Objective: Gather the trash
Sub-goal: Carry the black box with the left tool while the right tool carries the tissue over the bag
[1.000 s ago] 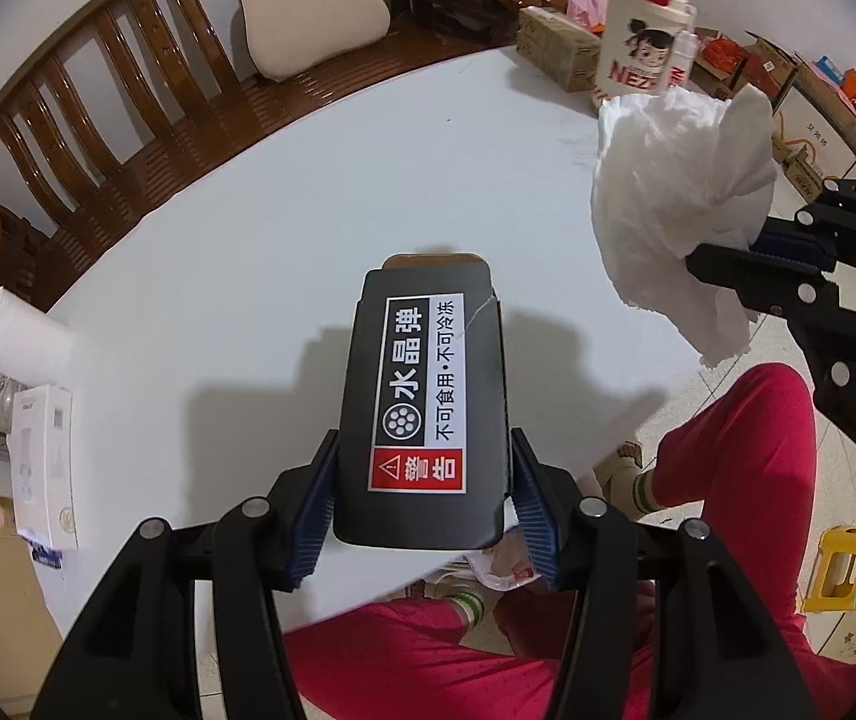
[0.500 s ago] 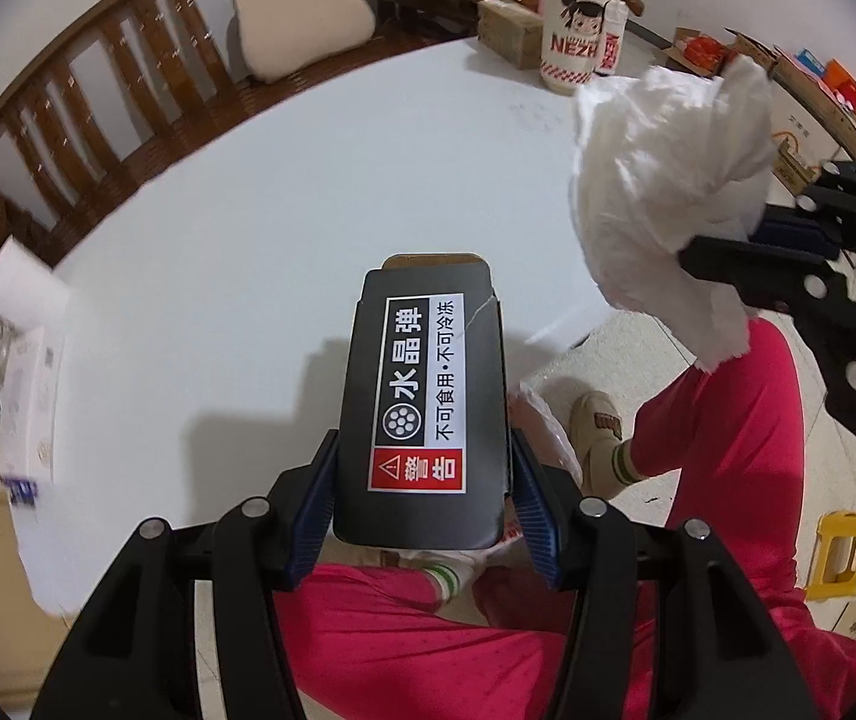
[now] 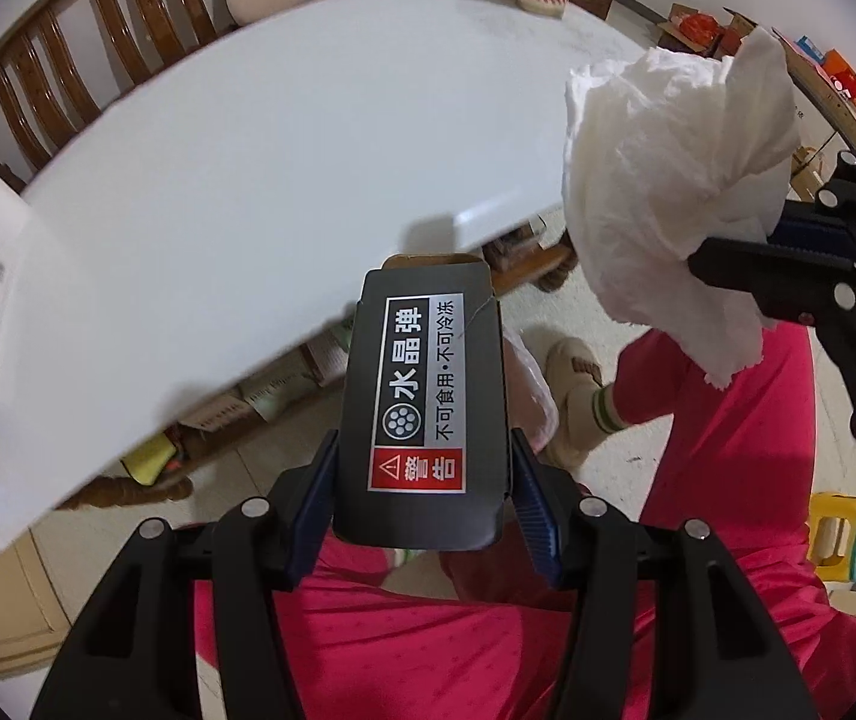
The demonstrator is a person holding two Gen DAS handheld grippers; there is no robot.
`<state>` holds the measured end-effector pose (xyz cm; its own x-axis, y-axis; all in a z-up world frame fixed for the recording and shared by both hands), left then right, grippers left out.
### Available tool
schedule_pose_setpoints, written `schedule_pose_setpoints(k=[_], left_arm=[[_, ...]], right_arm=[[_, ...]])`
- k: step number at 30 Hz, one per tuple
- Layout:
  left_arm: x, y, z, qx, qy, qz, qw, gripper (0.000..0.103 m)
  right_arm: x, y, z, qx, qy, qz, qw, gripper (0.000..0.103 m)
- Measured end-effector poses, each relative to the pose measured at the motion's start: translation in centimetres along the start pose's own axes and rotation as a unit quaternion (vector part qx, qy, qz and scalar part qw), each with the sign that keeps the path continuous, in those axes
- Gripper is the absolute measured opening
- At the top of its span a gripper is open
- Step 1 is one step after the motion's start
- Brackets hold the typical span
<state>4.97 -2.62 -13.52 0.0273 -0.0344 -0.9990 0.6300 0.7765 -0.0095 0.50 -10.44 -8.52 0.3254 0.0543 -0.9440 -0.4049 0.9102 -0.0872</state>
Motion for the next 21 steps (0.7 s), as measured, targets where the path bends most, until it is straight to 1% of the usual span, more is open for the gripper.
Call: schedule_pose_setpoints(k=[4,8,10,12,19,21], left_arm=[[1.6,-0.3,-0.3,-0.001,0.009,-0.004,1.0000,0.053],[3.1,-0.3,-0.4,-0.002,0.018,-0.009,0.9998,0.053],[4.0,-0.1,-0.4,-0.004,0.026,-0.017,0.9995,0.053],[4.8,0.2,-0.6,-0.008,0.029,-0.016,0.9994,0.053],[8.1,-0.1,-1.2,-0.008,0.041,-0.032,0.9986,0.053],[9.0,-0.3,-1.2,-0.009,0.045,-0.030,0.9985,0.053]], right_arm=[[1.5,0.6,-1.2,0.004,0.014,0.009,1.000,0.009],[2.8,1.0,-1.6,0.008,0.026,0.016,1.000,0.009],[3.4,1.1,-1.8,0.011,0.029,0.016,0.999,0.009],[3.8,1.2,-2.4,0.015,0.031,0.021,0.999,0.009],[6.4,1.3,-2.8,0.028,0.048,0.031,0.998,0.009],[7.2,1.2,-3.1,0.035,0.054,0.035,0.997,0.009]])
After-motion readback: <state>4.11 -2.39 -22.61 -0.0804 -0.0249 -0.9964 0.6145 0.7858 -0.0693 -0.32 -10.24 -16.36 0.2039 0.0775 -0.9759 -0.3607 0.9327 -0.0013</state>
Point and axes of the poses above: each gripper's, at about its wrist camera, not at the fingertips, and x roughly the way its jaws point, y to its left, z to its top, the point moved 3 cm from there along x, roughly the way its jaws point, and after that the axes turned 13 degrees about y, right-handed, at the moved point
